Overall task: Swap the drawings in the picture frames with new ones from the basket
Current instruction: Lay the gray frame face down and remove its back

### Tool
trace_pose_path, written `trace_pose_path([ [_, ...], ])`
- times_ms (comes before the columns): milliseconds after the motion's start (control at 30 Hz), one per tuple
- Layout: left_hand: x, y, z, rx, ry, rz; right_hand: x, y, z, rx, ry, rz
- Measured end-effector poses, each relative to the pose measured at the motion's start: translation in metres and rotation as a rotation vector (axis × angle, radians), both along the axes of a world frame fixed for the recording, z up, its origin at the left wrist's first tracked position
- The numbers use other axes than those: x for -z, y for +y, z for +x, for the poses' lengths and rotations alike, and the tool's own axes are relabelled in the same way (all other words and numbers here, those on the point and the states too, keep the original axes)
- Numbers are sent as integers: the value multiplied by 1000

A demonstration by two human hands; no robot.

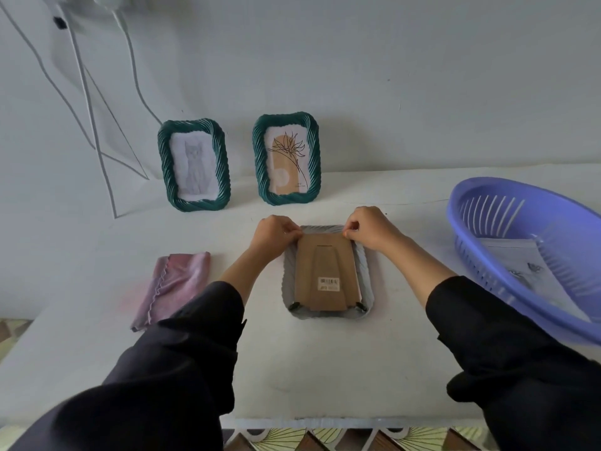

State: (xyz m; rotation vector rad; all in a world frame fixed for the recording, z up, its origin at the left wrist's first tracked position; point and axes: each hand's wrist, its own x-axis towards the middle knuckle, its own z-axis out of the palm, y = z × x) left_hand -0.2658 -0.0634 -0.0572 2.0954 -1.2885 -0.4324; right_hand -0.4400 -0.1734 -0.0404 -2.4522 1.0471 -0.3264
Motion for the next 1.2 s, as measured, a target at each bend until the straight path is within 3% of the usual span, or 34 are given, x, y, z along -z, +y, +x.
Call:
trace_pose_path([
  [433, 3, -8, -18, -175, -88, 29, 14, 5, 7, 94, -76, -85],
  [633, 14, 14, -26, -179, 171, -126, 25, 16, -7, 198, -264, 80],
  [767, 20, 37, -31, -213, 223, -201, 28, 33, -26, 263, -445, 188],
  [867, 21, 56, -34, -175, 187, -183, 35, 53, -41, 258, -496, 229],
  [1200, 17, 116, -44, 85, 179, -69, 42, 108, -85, 120, -398, 255],
])
